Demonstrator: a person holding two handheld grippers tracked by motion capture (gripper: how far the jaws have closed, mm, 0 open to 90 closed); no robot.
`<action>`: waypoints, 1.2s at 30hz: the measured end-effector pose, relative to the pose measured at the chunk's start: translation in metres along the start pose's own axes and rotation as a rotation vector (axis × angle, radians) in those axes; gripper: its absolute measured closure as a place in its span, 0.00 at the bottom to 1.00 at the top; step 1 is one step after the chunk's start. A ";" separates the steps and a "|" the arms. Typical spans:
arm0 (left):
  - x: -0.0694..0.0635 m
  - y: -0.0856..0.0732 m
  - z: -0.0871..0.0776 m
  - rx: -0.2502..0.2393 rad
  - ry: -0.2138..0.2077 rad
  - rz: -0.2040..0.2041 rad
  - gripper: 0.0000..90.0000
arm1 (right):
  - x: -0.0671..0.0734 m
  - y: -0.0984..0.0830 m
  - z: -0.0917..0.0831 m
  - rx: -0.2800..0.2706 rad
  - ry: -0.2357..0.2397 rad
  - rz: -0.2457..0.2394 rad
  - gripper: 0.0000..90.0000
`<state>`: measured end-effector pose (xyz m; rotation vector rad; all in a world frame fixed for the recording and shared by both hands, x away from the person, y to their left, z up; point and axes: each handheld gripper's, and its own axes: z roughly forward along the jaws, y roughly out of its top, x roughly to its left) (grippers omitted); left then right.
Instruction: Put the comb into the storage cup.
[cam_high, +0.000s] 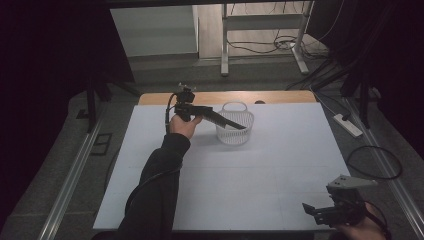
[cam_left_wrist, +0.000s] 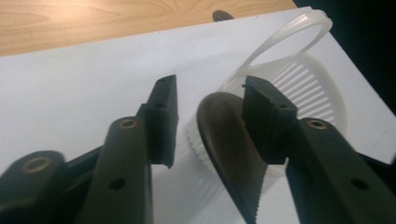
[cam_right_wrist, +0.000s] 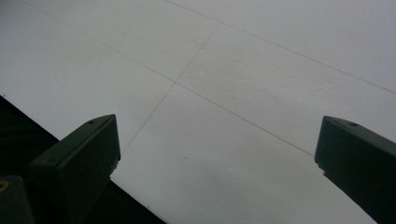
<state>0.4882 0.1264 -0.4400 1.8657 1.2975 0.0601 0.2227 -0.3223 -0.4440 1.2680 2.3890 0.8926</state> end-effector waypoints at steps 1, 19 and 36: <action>0.000 0.000 0.000 0.000 0.007 0.005 0.59 | 0.000 0.000 0.000 0.000 0.000 -0.001 0.00; -0.003 0.001 -0.009 -0.029 0.043 0.068 0.22 | 0.000 0.000 -0.001 -0.010 -0.003 0.001 0.00; -0.007 -0.007 -0.026 -0.035 0.029 0.178 0.02 | 0.001 0.000 -0.001 -0.012 -0.010 0.000 0.00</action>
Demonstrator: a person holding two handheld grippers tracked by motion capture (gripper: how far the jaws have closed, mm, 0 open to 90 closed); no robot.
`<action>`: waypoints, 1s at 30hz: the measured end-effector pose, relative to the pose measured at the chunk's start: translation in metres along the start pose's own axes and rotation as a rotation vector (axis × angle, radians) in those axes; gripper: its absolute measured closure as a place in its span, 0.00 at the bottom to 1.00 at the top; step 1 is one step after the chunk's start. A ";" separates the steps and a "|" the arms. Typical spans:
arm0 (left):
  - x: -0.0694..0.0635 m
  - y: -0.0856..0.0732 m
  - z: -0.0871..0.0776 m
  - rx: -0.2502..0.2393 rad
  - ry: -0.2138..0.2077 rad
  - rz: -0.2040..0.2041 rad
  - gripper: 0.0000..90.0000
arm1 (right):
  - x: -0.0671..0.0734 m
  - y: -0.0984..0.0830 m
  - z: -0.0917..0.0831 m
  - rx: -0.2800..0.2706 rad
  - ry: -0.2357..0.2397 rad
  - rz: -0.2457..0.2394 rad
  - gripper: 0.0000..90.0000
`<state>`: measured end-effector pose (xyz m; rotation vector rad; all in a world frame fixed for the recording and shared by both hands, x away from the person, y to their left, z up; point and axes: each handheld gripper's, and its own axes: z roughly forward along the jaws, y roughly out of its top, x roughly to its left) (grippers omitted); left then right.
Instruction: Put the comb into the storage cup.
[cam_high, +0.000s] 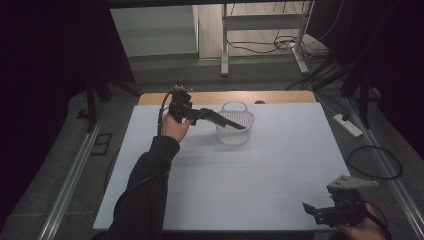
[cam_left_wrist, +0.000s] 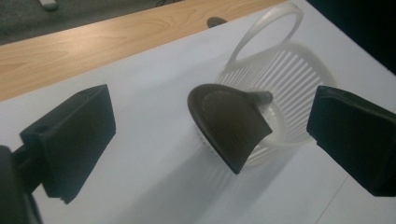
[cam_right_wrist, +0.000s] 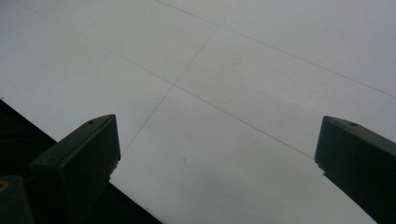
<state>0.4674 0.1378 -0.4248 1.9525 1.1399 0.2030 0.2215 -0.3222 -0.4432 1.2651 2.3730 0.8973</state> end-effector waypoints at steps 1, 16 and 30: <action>-0.001 0.000 -0.001 0.005 0.006 0.012 0.02 | 0.000 0.000 0.000 -0.001 -0.001 0.000 0.00; -0.007 -0.010 -0.011 -0.006 0.025 0.084 0.00 | 0.000 0.000 0.000 -0.001 0.001 0.003 0.00; -0.008 -0.022 -0.018 -0.037 0.004 0.114 0.00 | 0.000 0.000 0.000 -0.002 -0.004 0.001 0.00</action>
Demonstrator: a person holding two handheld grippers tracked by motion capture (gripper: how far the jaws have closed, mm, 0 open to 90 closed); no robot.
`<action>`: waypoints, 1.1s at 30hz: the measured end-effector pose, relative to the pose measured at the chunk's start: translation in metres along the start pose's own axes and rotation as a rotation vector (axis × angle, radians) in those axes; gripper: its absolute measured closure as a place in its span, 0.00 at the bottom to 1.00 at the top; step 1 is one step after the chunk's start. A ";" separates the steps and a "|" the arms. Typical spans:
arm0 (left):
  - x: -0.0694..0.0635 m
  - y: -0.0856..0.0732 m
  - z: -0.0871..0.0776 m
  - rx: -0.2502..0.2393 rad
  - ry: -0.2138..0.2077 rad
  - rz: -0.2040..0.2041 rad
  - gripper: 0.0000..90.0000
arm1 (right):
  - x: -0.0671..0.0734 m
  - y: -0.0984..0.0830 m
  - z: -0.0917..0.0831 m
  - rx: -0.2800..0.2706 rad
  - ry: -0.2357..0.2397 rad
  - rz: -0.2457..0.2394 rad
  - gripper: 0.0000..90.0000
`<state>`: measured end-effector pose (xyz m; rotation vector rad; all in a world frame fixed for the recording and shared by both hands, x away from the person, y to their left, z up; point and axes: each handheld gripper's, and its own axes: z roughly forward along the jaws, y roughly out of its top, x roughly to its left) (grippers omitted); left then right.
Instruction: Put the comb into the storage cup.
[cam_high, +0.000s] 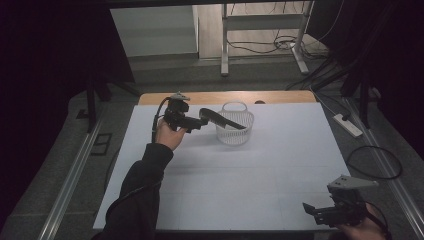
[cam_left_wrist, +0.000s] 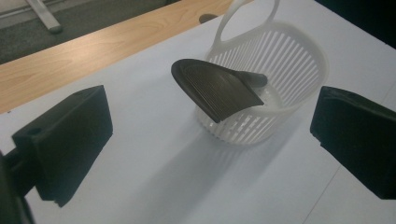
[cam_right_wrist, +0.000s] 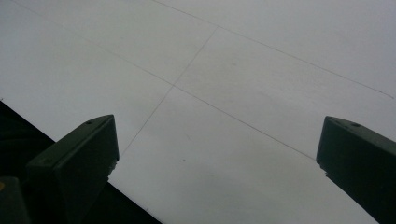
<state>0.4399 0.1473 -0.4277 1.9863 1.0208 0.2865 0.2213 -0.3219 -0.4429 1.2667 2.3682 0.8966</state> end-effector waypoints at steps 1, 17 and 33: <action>0.000 -0.001 -0.001 -0.003 -0.003 -0.002 0.00 | 0.000 0.000 0.000 0.001 -0.001 0.001 0.00; -0.004 -0.014 -0.013 -0.023 -0.026 0.010 0.00 | 0.000 0.000 0.001 0.006 -0.006 0.000 0.00; -0.010 -0.026 -0.024 -0.046 -0.033 0.020 0.00 | 0.001 0.000 0.001 0.004 -0.010 -0.002 0.00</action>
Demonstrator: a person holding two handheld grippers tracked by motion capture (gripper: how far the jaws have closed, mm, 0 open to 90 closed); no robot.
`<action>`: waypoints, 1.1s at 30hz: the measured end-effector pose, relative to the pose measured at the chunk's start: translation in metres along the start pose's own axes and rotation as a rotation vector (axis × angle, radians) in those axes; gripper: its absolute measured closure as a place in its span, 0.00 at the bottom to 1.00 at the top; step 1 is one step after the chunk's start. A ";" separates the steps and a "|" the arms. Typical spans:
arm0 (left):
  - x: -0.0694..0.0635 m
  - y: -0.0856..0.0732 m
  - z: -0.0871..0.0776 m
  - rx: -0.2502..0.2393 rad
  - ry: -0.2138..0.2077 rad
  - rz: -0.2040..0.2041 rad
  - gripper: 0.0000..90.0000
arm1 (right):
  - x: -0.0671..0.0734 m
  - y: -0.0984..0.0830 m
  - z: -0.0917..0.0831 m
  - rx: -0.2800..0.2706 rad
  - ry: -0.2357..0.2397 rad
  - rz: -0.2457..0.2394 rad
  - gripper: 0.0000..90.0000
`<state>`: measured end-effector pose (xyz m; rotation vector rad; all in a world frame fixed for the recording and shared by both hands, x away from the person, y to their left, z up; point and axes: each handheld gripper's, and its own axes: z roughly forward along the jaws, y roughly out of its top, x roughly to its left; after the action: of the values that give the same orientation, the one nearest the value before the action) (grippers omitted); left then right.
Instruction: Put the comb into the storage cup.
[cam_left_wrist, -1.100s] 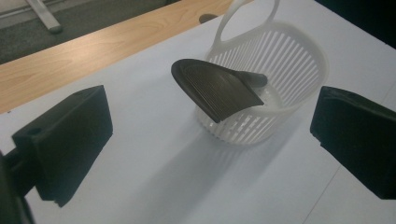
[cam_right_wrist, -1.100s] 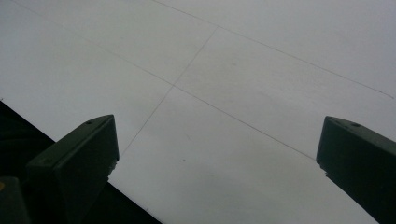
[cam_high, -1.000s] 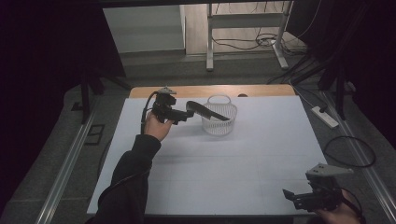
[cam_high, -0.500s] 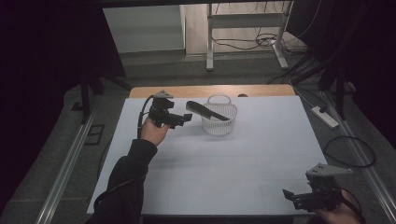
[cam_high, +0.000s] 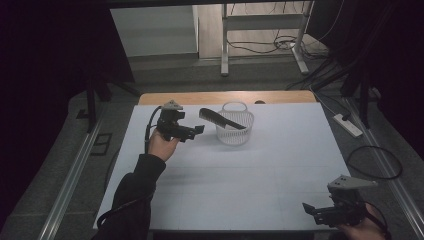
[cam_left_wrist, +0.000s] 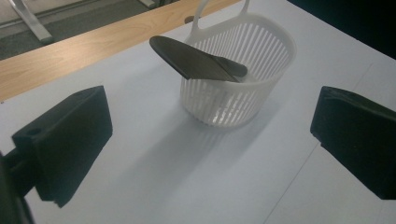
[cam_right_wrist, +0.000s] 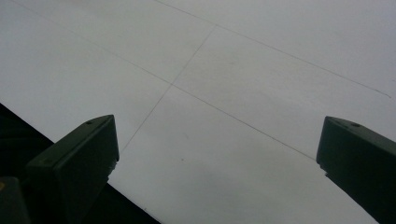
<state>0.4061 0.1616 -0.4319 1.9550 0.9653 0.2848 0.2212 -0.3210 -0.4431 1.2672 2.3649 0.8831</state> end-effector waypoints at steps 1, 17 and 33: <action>0.000 -0.001 -0.001 0.001 0.001 -0.001 0.00 | 0.000 0.000 0.000 0.000 0.000 0.000 0.00; 0.001 -0.018 -0.020 -0.007 0.005 -0.033 0.00 | 0.001 0.000 0.000 0.002 -0.003 -0.010 0.00; -0.007 -0.032 -0.032 0.004 0.014 -0.028 0.00 | 0.001 0.000 0.000 -0.002 -0.003 -0.010 0.00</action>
<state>0.3678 0.1860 -0.4386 1.9442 1.0017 0.2814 0.2207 -0.3204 -0.4429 1.2541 2.3659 0.8795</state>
